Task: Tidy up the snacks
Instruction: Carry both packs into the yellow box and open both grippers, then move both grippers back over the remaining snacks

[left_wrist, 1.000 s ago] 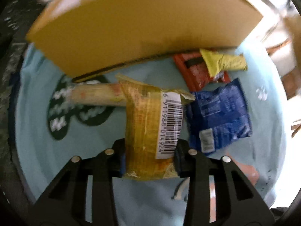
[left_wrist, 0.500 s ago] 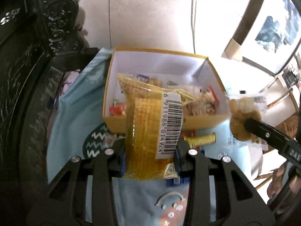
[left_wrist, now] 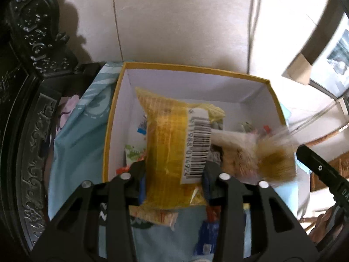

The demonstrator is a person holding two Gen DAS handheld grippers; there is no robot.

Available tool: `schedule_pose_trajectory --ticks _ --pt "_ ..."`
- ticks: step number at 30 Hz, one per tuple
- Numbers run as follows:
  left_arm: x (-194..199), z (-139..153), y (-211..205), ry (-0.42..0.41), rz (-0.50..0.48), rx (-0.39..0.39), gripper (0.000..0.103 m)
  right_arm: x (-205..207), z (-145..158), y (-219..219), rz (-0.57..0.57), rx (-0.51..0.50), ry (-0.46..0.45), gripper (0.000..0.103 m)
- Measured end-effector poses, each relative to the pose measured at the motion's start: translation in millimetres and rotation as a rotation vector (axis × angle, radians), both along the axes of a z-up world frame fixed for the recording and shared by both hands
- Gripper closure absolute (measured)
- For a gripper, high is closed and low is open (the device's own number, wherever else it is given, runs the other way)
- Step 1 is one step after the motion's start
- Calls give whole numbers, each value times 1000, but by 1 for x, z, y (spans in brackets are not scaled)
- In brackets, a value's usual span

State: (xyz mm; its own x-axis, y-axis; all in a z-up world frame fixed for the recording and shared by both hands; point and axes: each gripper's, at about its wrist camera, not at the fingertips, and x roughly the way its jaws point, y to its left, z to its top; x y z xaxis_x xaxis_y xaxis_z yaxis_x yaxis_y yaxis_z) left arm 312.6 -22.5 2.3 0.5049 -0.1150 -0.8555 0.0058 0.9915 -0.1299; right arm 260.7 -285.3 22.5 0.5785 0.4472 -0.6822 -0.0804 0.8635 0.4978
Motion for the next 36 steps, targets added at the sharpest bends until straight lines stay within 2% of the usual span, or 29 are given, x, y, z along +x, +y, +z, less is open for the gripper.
schedule_pose_trajectory --ticks 1,2,4,17,22,26,28,32,36 --pt "3 -1 0 -10 19 19 19 4 -3 -3 -31 -15 18 64" --pt "5 0 0 -23 44 49 3 5 -5 -6 -59 -17 23 55" --pt "3 4 2 -60 71 91 3 0 -6 -13 -96 5 4 47" --pt "-28 3 5 -45 75 69 3 -39 -11 -16 -63 8 21 47" --pt "-51 6 7 -40 79 58 3 -63 -9 -20 -77 11 20 40" --pt "-71 4 13 -33 93 51 3 -84 -14 -19 -67 -9 33 40" --pt "-86 -2 20 -30 117 33 2 -95 -19 -17 -52 -30 35 40" --pt "-110 -33 33 25 163 23 2 -119 -40 -9 -11 -87 67 40" --pt "-119 -66 31 95 146 41 2 -132 -67 -6 2 -89 145 40"
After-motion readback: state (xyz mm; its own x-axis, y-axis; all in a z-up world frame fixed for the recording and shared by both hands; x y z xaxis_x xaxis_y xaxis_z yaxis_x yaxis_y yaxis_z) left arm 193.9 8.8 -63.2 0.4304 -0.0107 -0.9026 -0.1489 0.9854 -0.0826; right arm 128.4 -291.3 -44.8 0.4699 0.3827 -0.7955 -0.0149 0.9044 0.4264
